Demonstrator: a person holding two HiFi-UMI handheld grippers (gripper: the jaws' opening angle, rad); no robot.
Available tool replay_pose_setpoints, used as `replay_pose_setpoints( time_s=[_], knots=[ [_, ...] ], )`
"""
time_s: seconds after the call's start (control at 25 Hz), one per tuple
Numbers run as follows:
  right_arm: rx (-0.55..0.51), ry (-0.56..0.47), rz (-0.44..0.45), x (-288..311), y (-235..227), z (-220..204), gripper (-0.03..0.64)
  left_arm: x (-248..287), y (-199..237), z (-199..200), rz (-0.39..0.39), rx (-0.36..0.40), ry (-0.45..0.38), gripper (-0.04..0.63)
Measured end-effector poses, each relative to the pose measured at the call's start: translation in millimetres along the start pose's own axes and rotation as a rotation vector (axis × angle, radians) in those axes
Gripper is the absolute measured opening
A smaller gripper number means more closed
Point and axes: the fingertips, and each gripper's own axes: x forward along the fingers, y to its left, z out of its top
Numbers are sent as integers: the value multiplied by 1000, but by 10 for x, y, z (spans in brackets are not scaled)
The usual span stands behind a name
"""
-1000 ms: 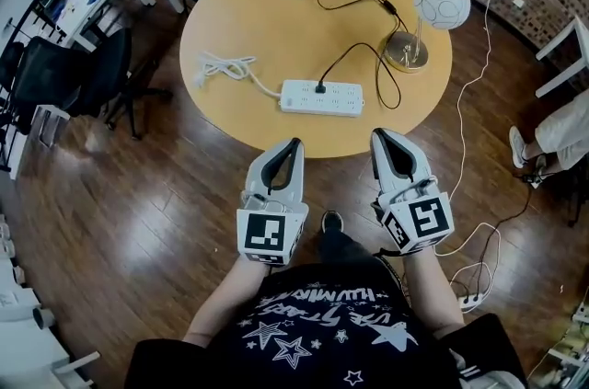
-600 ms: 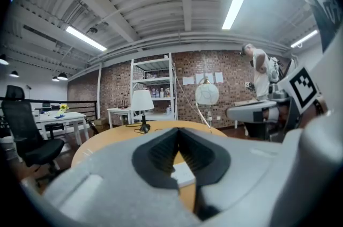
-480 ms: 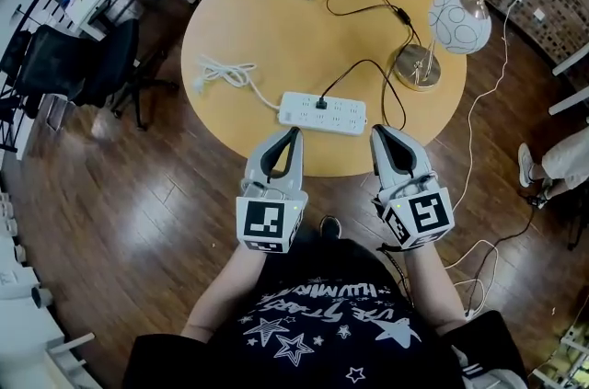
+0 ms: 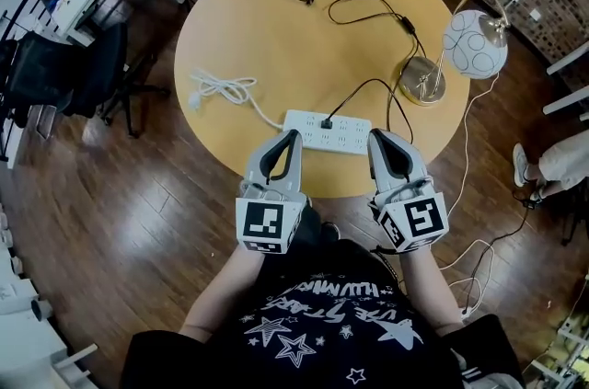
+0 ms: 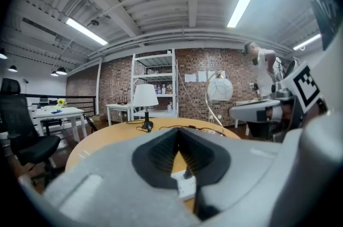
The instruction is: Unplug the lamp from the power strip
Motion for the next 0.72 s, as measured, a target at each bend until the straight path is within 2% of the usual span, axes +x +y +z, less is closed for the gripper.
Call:
replay_pose_setpoints(
  time_s=[0.16, 0.28, 0.72],
  knots=[
    [-1, 18, -30, 190, -56, -67, 5, 219, 169, -83, -30, 9, 12, 5],
    [3, 47, -43, 316, -88, -208, 5, 380, 235, -248, -65, 4, 52, 3],
    [-31, 228, 8, 525, 48, -873, 5, 684, 197, -852, -209, -10, 208, 4]
  ],
)
